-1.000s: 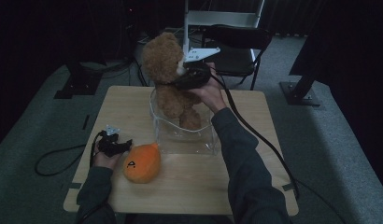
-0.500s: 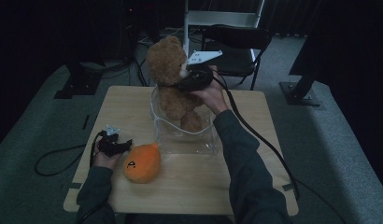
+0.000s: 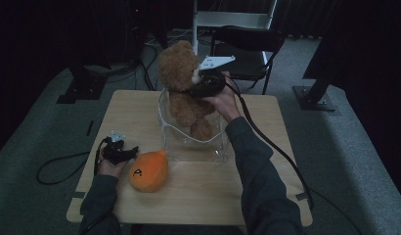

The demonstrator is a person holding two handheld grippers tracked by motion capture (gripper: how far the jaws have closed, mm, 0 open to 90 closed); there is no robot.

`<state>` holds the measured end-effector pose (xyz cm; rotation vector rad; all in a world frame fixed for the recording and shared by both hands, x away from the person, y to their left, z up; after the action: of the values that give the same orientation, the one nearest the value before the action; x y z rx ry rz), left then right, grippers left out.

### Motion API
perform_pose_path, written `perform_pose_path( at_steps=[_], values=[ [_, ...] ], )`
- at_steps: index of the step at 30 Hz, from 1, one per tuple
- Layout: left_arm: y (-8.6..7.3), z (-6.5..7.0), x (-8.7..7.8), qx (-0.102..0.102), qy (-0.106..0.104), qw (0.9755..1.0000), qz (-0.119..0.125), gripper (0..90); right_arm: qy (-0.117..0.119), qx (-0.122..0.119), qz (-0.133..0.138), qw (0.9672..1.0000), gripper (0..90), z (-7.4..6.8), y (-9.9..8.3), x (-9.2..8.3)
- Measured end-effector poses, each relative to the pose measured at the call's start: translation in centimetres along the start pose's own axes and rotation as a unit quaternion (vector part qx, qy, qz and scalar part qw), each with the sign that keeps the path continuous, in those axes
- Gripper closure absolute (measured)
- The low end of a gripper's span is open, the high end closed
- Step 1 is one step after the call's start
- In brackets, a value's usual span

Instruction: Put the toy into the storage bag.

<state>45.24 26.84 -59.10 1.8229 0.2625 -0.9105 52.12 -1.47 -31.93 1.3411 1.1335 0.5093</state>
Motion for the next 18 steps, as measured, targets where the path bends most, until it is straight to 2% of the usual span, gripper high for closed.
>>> perform_pose_path(
  at_steps=[8,13,18],
  values=[
    [0.0,0.0,0.0,0.0,0.0,1.0,0.0,30.6,-0.004,0.007,-0.003,1.0,33.5,0.6,-0.6,0.0],
    [0.0,0.0,0.0,0.0,0.0,1.0,0.0,30.6,-0.007,0.003,-0.016,0.9999,33.4,0.6,-1.2,0.5],
    [0.0,0.0,0.0,0.0,0.0,1.0,0.0,30.6,-0.006,0.008,-0.014,0.9999,33.4,0.8,-1.3,0.5]
  ],
)
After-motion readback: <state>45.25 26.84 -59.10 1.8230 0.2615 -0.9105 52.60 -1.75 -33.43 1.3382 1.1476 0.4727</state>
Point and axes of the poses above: each handheld gripper's, and its own axes: x roughly forward along the jaws, y roughly out of its top, z roughly to its right, the point moved 7 cm from there along x, roughly forward along the jaws, and after that the axes turned 13 degrees about x, right-handed, at the moved point
